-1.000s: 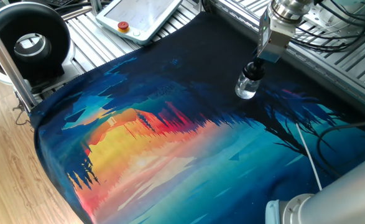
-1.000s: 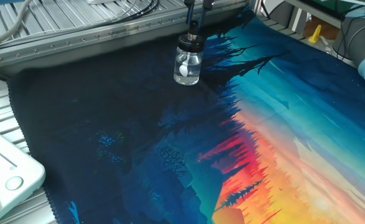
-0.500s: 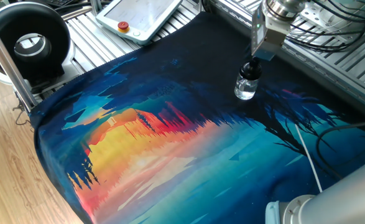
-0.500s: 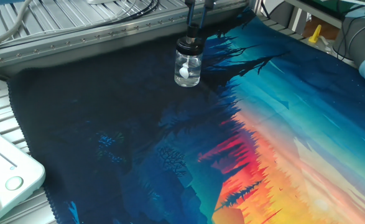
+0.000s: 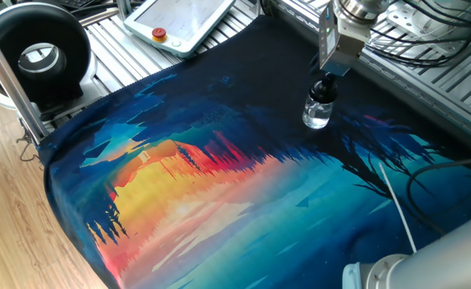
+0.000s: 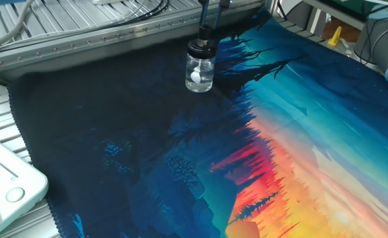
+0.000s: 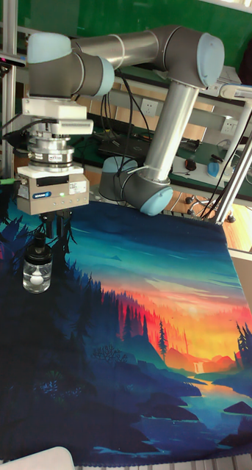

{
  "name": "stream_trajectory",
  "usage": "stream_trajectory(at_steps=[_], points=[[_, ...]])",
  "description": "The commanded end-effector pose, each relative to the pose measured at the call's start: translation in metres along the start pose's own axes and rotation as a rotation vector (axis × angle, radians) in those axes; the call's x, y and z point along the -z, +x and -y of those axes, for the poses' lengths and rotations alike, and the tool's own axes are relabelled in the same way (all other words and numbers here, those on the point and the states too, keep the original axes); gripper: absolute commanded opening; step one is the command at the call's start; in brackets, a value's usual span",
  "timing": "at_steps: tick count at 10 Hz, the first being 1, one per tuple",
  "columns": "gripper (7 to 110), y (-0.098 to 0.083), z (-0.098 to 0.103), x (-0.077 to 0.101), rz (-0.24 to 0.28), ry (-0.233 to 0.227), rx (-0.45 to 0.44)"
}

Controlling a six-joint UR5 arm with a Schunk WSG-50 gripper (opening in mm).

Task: Unscrew the lid from the jar

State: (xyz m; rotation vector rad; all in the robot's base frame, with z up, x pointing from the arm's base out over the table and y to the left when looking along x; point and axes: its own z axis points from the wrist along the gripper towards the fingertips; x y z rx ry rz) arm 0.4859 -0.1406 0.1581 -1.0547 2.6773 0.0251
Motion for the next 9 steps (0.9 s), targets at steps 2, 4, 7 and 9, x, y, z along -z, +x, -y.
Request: stream_trajectory(at_steps=[2, 4, 7, 9], points=[[22, 0.028, -0.001, 0.008, -0.163, 0.037, -0.069], [22, 0.045, 0.000, 0.011, -0.233, 0.041, -0.063], [22, 0.035, -0.009, 0.009, -0.193, 0.006, -0.067], [22, 0.039, 0.001, 0.010, -0.210, 0.044, -0.043]])
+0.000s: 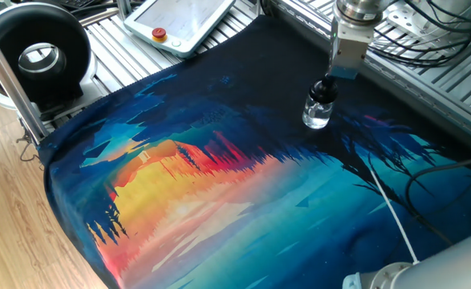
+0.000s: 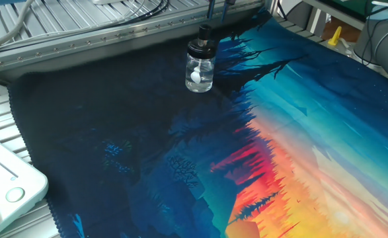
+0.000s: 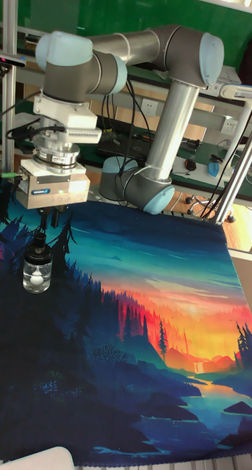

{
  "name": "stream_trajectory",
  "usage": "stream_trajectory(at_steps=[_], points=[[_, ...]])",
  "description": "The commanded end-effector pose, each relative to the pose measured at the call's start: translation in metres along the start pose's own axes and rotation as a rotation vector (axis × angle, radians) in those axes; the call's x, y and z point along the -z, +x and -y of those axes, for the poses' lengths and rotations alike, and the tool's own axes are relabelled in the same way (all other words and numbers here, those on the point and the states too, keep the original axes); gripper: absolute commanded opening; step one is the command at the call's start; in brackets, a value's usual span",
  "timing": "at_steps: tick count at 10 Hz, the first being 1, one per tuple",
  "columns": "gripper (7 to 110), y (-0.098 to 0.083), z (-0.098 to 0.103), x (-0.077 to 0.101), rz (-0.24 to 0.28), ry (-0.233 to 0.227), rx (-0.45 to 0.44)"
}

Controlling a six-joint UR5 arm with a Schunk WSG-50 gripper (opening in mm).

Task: Unscrew the lid from the jar

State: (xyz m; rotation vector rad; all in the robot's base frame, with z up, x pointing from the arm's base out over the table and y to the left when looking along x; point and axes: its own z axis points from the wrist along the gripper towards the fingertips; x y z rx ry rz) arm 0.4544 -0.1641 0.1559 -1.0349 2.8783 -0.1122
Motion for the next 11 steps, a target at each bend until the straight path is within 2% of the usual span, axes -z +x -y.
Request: stream_trajectory(at_steps=[1, 3, 4, 6, 8, 9, 10, 11], points=[[22, -0.006, -0.009, 0.002, 0.026, -0.037, 0.019], [22, -0.018, -0.024, 0.004, 0.078, -0.117, 0.112], [22, -0.015, -0.012, 0.008, 0.072, -0.113, 0.137], [22, -0.012, 0.015, 0.016, 0.053, -0.075, 0.154], [22, -0.021, 0.021, 0.021, 0.068, -0.104, 0.179], [22, -0.021, 0.028, 0.014, 0.054, -0.086, 0.178], [22, -0.014, 0.057, 0.004, 0.003, 0.008, 0.189], [22, -0.011, 0.075, -0.003, -0.028, 0.069, 0.194]])
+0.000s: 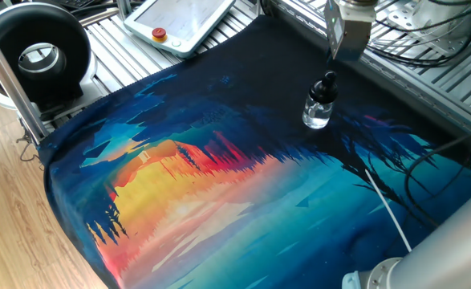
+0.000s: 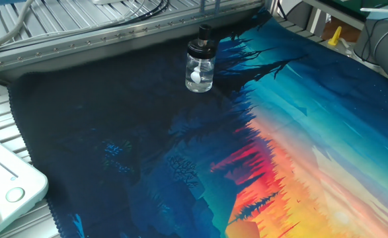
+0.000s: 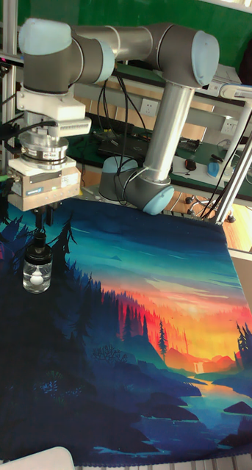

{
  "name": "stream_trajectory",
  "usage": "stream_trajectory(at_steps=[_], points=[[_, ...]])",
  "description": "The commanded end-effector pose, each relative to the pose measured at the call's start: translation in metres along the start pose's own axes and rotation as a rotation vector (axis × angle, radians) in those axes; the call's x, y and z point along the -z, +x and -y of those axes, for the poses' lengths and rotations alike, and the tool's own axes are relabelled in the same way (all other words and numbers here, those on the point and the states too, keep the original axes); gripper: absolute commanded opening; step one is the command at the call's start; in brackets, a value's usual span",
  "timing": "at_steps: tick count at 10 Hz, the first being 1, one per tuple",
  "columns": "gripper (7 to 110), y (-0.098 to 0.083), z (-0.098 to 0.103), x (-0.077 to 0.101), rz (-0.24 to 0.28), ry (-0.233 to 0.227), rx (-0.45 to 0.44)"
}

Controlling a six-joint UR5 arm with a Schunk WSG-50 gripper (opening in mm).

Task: Unscrew the lid from the jar

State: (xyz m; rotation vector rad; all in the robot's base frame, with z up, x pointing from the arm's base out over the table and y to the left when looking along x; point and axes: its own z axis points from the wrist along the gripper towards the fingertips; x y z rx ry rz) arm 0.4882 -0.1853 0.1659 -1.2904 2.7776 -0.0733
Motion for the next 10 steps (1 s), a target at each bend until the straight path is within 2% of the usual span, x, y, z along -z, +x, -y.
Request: stream_trajectory(at_steps=[1, 2, 3, 4, 5, 7, 8, 10], points=[[22, -0.006, 0.023, -0.016, -0.004, 0.052, 0.009], [44, -0.018, 0.007, -0.017, 0.048, 0.000, 0.007], [44, -0.023, -0.006, -0.010, 0.074, -0.047, 0.006], [44, -0.014, -0.003, -0.003, 0.054, -0.034, 0.010], [44, -0.001, -0.005, 0.002, 0.016, -0.046, 0.014], [44, 0.012, -0.004, -0.004, -0.019, -0.060, 0.034], [44, 0.009, -0.011, -0.009, 0.001, -0.105, 0.047], [44, 0.012, -0.015, -0.012, -0.009, -0.126, 0.067]])
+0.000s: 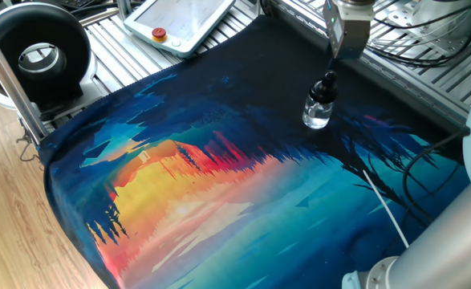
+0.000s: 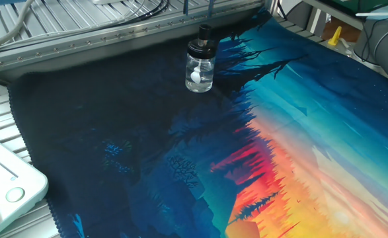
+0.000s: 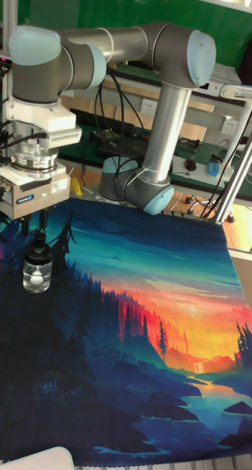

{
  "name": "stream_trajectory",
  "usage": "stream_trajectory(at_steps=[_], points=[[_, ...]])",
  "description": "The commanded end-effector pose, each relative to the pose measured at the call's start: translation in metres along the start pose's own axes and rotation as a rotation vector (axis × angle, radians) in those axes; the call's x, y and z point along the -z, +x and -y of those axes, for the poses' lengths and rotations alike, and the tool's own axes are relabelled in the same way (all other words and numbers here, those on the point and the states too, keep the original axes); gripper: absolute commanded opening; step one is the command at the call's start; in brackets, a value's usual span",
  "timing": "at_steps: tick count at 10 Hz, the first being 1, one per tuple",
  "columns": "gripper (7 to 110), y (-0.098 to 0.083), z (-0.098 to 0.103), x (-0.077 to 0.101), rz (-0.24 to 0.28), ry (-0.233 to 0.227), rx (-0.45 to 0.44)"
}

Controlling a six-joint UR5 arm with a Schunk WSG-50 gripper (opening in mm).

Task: Unscrew the lid from the jar

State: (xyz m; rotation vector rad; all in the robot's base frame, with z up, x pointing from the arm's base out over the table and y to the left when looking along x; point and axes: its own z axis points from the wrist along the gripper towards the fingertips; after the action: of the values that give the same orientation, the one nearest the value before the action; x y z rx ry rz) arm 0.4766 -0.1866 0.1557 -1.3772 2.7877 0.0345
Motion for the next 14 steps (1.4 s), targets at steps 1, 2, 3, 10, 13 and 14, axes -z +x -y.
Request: stream_trajectory(at_steps=[1, 2, 3, 10, 13, 14], points=[[44, -0.001, -0.012, -0.006, 0.004, -0.053, 0.028], [44, 0.000, -0.015, -0.009, -0.010, -0.044, 0.025], [44, -0.003, -0.018, -0.013, -0.011, -0.042, 0.020], [44, -0.014, 0.000, -0.024, 0.023, -0.002, 0.030], [44, -0.014, -0.003, -0.025, 0.017, -0.007, 0.041], [44, -0.014, -0.002, -0.025, 0.019, -0.005, 0.040]])
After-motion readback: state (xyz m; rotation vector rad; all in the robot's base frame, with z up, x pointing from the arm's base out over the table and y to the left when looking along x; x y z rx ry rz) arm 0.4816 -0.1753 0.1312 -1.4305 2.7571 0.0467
